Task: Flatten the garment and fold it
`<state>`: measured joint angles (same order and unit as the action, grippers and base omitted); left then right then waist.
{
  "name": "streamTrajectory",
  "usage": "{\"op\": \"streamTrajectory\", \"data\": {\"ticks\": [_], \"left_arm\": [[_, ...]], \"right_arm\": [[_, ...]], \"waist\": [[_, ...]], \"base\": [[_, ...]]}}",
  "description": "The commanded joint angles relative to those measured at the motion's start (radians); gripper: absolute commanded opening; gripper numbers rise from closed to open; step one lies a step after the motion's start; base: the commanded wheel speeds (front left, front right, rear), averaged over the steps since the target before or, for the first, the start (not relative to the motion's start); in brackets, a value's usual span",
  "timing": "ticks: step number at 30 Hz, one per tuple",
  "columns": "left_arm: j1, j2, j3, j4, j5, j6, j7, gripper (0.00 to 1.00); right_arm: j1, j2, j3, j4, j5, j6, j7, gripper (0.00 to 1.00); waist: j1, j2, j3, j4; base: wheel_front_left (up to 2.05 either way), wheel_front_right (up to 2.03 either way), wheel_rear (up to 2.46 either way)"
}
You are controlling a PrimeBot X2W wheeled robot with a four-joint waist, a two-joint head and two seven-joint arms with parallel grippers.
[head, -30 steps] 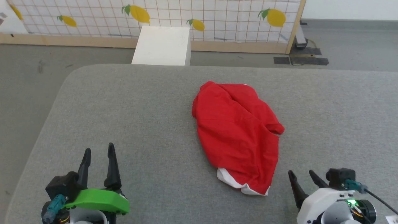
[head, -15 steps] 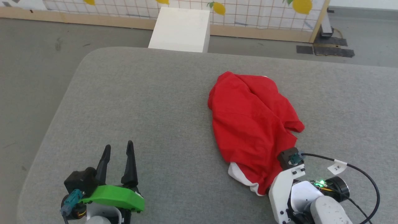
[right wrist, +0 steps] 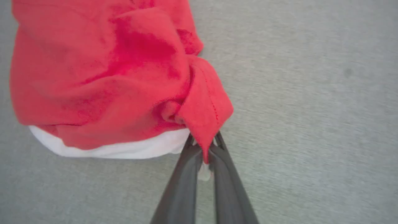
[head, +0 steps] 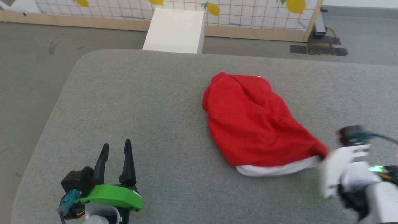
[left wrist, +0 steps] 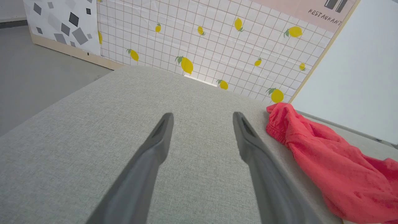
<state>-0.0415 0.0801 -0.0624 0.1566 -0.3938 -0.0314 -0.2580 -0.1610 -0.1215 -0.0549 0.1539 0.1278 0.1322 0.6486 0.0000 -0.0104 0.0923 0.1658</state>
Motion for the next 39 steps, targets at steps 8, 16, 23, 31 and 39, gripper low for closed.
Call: {"op": "streamTrajectory", "data": {"ticks": [8, 16, 23, 31, 39], "left_arm": [[-0.014, -0.017, -0.015, 0.021, 0.007, -0.022, -0.004, 1.00], [-0.029, -0.023, -0.031, 0.062, -0.011, -0.032, -0.004, 1.00], [-0.082, -0.025, -0.085, 0.068, -0.036, -0.051, 0.032, 1.00], [-0.279, -0.029, -0.318, 0.109, -0.116, -0.081, 0.259, 1.00], [-0.434, -0.030, -0.576, 0.240, -0.280, 0.016, 0.637, 1.00]], "right_arm": [[0.029, -0.033, -0.390, 0.016, -0.099, -0.002, 0.003, 0.00], [0.012, 0.045, -0.491, 0.055, -0.104, -0.002, -0.155, 1.00], [0.000, 0.063, -0.427, -0.037, -0.032, -0.002, -0.381, 1.00], [0.049, 0.071, -0.377, -0.041, 0.010, -0.002, -0.450, 1.00], [0.046, 0.071, -0.359, 0.015, 0.033, -0.002, -0.482, 1.00]], "waist": [[0.0000, 0.0104, -0.006, -0.028], [0.0000, 0.0104, 0.000, -0.045], [0.0000, 0.0104, -0.008, -0.077], [0.0000, 0.0104, 0.013, -0.139], [0.0000, 0.0104, 0.056, -0.227]], "base": [[0.00, 0.00, 0.00], [0.00, 0.00, 0.00], [0.00, 0.00, 0.00], [0.00, 0.00, 0.00], [0.00, 0.00, 0.00]]}}
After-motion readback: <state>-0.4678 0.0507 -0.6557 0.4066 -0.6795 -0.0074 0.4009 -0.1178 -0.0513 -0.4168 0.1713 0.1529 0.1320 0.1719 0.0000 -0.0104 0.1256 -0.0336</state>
